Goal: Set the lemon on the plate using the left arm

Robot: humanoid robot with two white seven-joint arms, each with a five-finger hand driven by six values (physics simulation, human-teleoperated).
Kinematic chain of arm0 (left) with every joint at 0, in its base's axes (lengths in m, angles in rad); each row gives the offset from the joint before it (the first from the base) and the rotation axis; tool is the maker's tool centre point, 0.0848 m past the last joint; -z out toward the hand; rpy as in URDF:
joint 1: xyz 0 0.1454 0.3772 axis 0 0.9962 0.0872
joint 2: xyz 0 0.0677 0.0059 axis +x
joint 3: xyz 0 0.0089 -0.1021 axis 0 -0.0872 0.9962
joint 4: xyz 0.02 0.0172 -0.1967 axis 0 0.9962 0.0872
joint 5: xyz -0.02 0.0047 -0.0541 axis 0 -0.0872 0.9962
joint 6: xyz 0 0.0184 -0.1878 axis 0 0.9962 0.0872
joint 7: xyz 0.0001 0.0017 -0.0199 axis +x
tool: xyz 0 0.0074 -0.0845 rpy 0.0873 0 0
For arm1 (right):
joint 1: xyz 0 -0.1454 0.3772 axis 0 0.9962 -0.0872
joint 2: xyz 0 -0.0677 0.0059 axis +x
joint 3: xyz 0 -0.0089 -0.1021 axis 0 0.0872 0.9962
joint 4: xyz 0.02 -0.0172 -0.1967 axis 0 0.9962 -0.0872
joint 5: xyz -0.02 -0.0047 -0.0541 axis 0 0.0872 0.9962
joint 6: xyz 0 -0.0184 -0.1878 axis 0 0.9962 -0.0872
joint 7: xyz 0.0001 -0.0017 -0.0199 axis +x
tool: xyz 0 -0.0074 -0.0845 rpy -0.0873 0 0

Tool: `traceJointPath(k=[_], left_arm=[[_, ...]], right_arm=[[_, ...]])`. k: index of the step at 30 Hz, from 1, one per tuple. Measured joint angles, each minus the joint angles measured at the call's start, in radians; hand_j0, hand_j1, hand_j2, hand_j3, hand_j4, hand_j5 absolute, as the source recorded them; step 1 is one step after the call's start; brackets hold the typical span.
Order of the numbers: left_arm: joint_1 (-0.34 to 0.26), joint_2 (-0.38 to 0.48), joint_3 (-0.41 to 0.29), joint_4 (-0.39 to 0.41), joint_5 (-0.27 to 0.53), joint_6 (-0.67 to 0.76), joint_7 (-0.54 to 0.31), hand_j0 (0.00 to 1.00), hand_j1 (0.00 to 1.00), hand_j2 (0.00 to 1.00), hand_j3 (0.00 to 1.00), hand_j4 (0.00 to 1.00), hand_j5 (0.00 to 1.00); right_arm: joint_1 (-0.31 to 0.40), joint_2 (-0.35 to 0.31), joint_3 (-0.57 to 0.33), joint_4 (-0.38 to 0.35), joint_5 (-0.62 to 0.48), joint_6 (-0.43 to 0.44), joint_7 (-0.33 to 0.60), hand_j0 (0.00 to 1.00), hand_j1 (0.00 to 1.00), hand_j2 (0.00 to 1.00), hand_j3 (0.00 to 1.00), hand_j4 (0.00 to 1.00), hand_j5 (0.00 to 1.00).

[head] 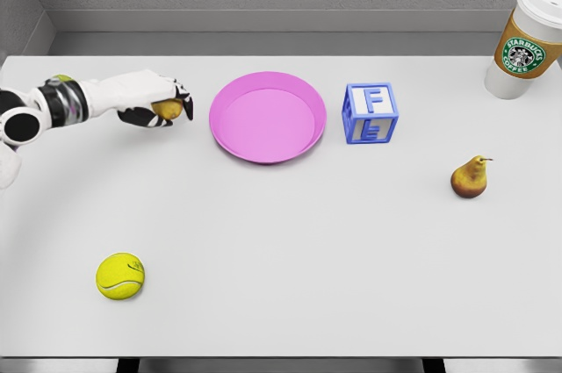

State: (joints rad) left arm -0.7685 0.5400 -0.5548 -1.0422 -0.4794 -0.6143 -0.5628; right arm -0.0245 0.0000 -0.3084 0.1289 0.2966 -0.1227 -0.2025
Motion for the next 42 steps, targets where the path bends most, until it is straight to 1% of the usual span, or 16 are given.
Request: traceJointPath(k=[2,5,11,21,25,27,28,30,31,32,33,39,41,42], left_arm=[[0.018,-0.002,-0.003,-0.032,-0.003,-0.001,-0.001,0.48,0.48,0.48,0.48,0.48,0.48],[0.029,-0.015,-0.005,-0.083,-0.002,-0.001,-0.013,0.48,0.48,0.48,0.48,0.48,0.48],[0.031,-0.050,-0.005,-0.131,-0.001,-0.001,-0.039,0.47,0.47,0.47,0.47,0.47,0.47],[0.018,-0.130,-0.006,-0.140,-0.012,0.000,-0.048,0.48,0.48,0.48,0.48,0.48,0.48],[-0.003,-0.157,-0.006,-0.136,-0.016,0.000,-0.049,0.48,0.48,0.48,0.48,0.48,0.48],[-0.005,-0.176,-0.006,-0.135,-0.025,0.001,-0.049,0.48,0.48,0.48,0.48,0.48,0.48],[-0.018,-0.186,-0.007,-0.134,-0.031,0.000,-0.049,0.51,0.51,0.51,0.51,0.51,0.51],[-0.021,-0.202,-0.006,-0.133,-0.038,0.000,-0.049,0.56,0.56,0.56,0.56,0.56,0.56],[-0.025,-0.211,-0.006,-0.132,-0.041,0.000,-0.049,0.65,0.65,0.65,0.65,0.65,0.65],[-0.026,-0.219,-0.005,-0.130,-0.043,0.000,-0.049,0.87,0.87,0.87,0.87,0.87,0.87],[-0.026,-0.227,-0.004,-0.127,-0.045,0.000,-0.049,1.00,1.00,1.00,1.00,1.00,1.00],[-0.028,-0.230,0.005,-0.122,-0.047,0.000,-0.049,1.00,1.00,1.00,1.00,1.00,1.00],[-0.015,-0.198,0.026,-0.126,-0.042,0.000,-0.049,1.00,1.00,1.00,1.00,1.00,1.00],[-0.009,-0.174,0.051,-0.126,-0.038,0.000,-0.049,1.00,1.00,1.00,1.00,1.00,1.00]], right_arm=[[0.000,0.000,0.000,0.000,0.000,0.000,0.000,1.00,1.00,1.00,1.00,1.00,1.00],[0.000,0.000,0.000,0.000,0.000,0.000,0.000,1.00,1.00,1.00,1.00,1.00,1.00],[0.000,0.000,0.000,0.000,0.000,0.000,0.000,1.00,1.00,1.00,1.00,1.00,1.00],[0.000,0.000,0.000,0.000,0.000,0.000,0.000,1.00,1.00,1.00,1.00,1.00,1.00],[0.000,0.000,0.000,0.000,0.000,0.000,0.000,1.00,1.00,1.00,1.00,1.00,1.00],[0.000,0.000,0.000,0.000,0.000,0.000,0.000,1.00,1.00,1.00,1.00,1.00,1.00],[0.000,0.000,0.000,0.000,0.000,0.000,0.000,1.00,1.00,1.00,1.00,1.00,1.00],[0.000,0.000,0.000,0.000,0.000,0.000,0.000,1.00,1.00,1.00,1.00,1.00,1.00],[0.000,0.000,0.000,0.000,0.000,0.000,0.000,1.00,1.00,1.00,1.00,1.00,1.00],[0.000,0.000,0.000,0.000,0.000,0.000,0.000,1.00,1.00,1.00,1.00,1.00,1.00],[0.000,0.000,0.000,0.000,0.000,0.000,0.000,1.00,1.00,1.00,1.00,1.00,1.00],[0.000,0.000,0.000,0.000,0.000,0.000,0.000,1.00,1.00,1.00,1.00,1.00,1.00],[0.000,0.000,0.000,0.000,0.000,0.000,0.000,1.00,1.00,1.00,1.00,1.00,1.00],[0.000,0.000,0.000,0.000,0.000,0.000,0.000,1.00,1.00,1.00,1.00,1.00,1.00]])
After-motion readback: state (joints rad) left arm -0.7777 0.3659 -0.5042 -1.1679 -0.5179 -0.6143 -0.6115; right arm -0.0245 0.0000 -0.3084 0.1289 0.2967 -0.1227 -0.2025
